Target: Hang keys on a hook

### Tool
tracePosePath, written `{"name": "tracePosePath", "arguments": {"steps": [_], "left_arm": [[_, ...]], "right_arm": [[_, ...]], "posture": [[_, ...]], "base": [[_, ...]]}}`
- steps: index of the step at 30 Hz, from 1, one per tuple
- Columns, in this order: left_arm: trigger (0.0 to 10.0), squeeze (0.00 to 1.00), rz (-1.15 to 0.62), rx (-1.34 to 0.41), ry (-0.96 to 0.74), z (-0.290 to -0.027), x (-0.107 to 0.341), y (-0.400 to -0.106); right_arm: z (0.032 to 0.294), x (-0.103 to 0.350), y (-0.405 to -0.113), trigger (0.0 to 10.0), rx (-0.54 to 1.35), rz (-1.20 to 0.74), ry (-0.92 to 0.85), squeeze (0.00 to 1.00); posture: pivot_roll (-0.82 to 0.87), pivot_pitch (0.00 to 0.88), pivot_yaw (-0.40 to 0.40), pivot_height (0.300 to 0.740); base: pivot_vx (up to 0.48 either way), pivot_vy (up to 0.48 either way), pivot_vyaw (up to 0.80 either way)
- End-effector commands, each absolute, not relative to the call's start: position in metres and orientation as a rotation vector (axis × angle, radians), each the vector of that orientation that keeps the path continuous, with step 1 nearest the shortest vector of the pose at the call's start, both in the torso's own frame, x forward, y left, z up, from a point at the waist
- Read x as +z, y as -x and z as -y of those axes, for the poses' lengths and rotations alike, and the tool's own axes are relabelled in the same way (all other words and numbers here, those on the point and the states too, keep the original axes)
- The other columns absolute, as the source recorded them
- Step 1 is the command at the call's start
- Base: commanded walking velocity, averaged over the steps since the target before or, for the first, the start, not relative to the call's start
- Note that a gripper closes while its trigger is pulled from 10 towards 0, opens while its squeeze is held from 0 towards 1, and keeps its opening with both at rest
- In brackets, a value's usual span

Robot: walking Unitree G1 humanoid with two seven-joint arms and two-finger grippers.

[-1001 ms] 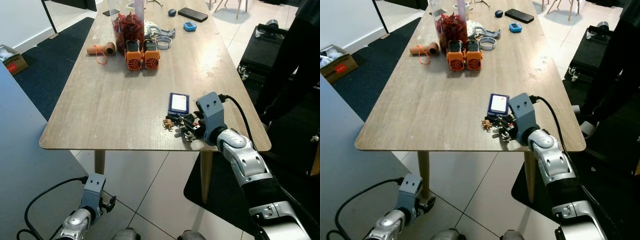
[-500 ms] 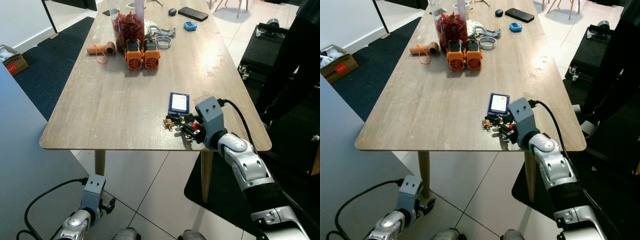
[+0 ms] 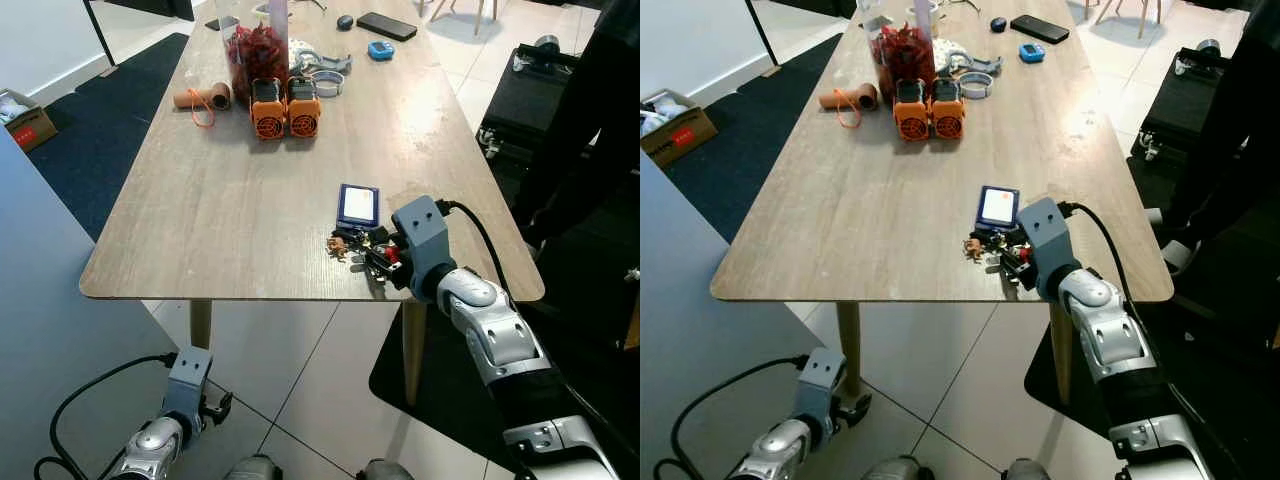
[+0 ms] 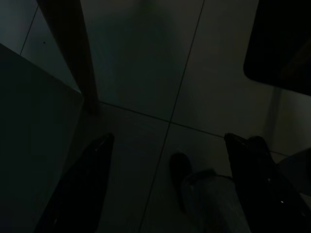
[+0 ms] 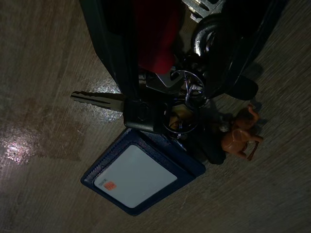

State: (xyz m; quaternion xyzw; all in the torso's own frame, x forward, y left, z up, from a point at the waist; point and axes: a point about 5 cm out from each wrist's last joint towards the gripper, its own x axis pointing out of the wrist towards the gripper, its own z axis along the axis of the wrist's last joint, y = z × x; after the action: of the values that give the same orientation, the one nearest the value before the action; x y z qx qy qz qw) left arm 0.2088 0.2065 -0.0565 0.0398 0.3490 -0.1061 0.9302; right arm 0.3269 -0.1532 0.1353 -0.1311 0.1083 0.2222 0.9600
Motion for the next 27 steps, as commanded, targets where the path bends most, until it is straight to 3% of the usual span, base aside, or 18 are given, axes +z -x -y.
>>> {"name": "tracePosePath", "arguments": {"steps": [1,2,3,4,5,7,8,27], "left_arm": [[10.0,0.00,-0.742,-0.208,-0.099,-0.2150,-0.0589,-0.2026],[10.0,0.00,-0.742,-0.209,-0.100,-0.2148,-0.0588,-0.2029],[10.0,0.00,-0.741,-0.210,-0.100,-0.2147,-0.0587,-0.2032],[10.0,0.00,-0.741,-0.210,-0.100,-0.2147,-0.0587,-0.2032],[10.0,0.00,-0.741,-0.211,-0.100,-0.2147,-0.0584,-0.2036],[10.0,0.00,-0.740,-0.211,-0.101,-0.2148,-0.0583,-0.2038],[10.0,0.00,-0.740,-0.212,-0.102,-0.2151,-0.0581,-0.2039],[10.0,0.00,-0.735,-0.218,-0.106,-0.2153,-0.0572,-0.2047]], "right_arm": [[0.1546,0.1300,-0.3237,8.5,0.448,-0.248,0.266,0.00],[0.1542,0.1292,-0.3233,4.8,0.450,-0.250,0.264,0.00],[0.1538,0.1287,-0.3231,4.0,0.452,-0.251,0.263,0.00],[0.1538,0.1287,-0.3231,4.0,0.452,-0.251,0.263,0.00],[0.1533,0.1283,-0.3229,5.8,0.453,-0.253,0.264,0.00],[0.1531,0.1282,-0.3229,5.8,0.453,-0.253,0.264,0.00],[0.1529,0.1284,-0.3230,10.0,0.452,-0.252,0.266,0.00],[0.1600,0.1266,-0.3244,10.0,0.401,-0.271,0.253,0.00]], "posture": [[0.06,0.115,0.014,0.740],[0.06,0.113,0.013,0.740],[0.06,0.108,0.012,0.740],[0.06,0.108,0.012,0.740],[0.06,0.106,0.014,0.740],[0.06,0.106,0.014,0.740],[0.06,0.106,0.014,0.740],[0.05,0.092,0.012,0.740]], "base": [[0.000,0.000,0.00],[0.000,0.000,0.00],[0.000,0.000,0.00],[0.000,0.000,0.00],[0.000,0.000,0.00],[0.000,0.000,0.00],[0.000,0.000,0.00],[0.000,0.000,0.00]]}}
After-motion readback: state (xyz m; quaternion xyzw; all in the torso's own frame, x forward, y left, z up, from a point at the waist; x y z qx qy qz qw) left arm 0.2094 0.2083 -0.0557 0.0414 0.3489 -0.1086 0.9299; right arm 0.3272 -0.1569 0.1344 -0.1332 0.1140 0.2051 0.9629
